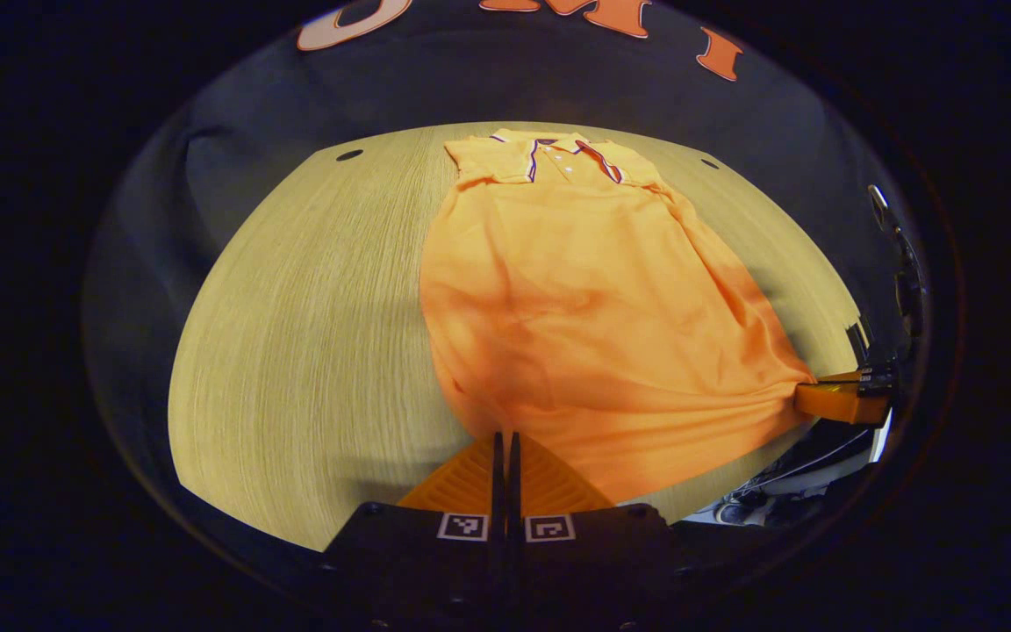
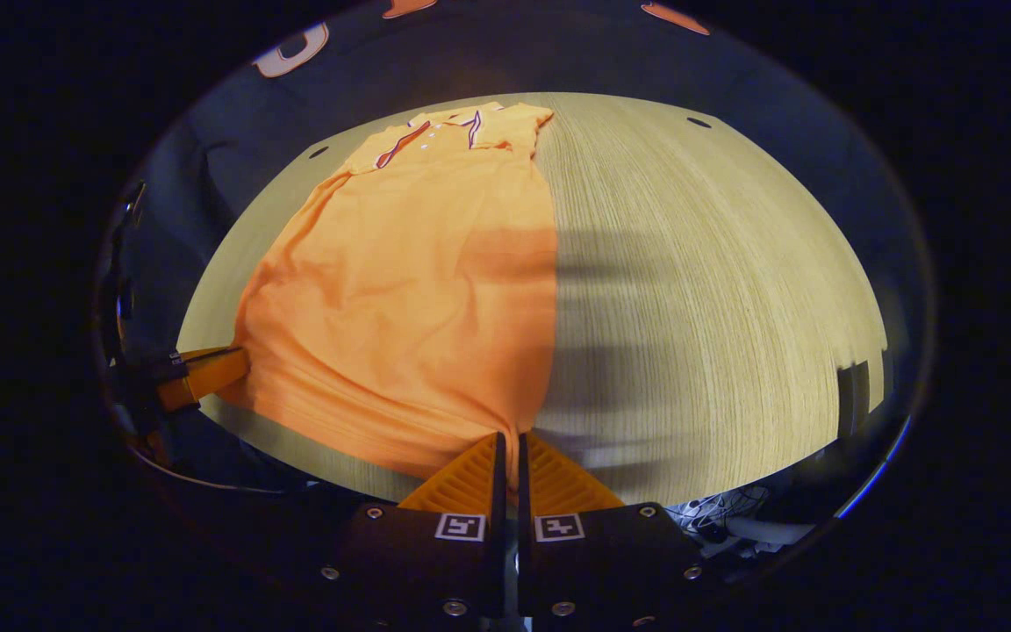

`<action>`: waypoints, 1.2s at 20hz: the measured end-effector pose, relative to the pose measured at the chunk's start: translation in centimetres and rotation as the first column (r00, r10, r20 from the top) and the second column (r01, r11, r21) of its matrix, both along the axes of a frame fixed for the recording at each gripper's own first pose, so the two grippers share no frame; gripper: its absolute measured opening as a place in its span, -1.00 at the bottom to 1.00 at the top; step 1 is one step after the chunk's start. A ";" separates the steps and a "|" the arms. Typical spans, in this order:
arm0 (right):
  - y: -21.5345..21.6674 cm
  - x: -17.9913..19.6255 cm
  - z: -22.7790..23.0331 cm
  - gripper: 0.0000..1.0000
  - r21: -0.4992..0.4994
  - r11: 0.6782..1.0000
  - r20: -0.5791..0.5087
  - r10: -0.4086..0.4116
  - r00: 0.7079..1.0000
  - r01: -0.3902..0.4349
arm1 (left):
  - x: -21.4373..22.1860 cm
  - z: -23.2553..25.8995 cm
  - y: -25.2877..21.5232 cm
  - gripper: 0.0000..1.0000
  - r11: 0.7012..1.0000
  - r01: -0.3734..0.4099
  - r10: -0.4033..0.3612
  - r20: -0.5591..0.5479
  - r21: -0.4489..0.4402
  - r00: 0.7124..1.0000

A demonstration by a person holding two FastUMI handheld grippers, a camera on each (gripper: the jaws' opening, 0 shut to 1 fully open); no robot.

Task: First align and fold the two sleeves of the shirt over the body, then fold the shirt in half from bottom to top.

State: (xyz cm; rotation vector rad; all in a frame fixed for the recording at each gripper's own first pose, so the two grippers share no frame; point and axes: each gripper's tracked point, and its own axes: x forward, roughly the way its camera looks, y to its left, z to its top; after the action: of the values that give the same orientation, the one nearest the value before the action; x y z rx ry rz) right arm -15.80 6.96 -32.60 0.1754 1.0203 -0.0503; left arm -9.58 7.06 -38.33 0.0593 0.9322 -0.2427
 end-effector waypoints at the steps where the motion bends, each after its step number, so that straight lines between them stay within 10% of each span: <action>1: 0.1 0.3 0.3 -0.87 -0.006 1.000 0.013 0.019 1.000 -0.019 | 0.4 0.4 -0.1 -0.98 1.000 0.007 -0.007 0.012 0.003 1.000; 24: -2.3 7.8 9.5 -0.99 0.135 0.988 0.278 0.032 0.960 -0.072 | 6.9 10.9 -2.0 -0.98 0.995 -0.071 0.086 0.224 -0.073 0.971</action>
State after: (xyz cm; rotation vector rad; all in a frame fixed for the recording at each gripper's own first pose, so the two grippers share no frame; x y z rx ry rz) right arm -8.01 4.64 -23.07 0.2792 0.7495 0.0949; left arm -2.71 5.02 -27.40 -0.0097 0.6970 -0.1879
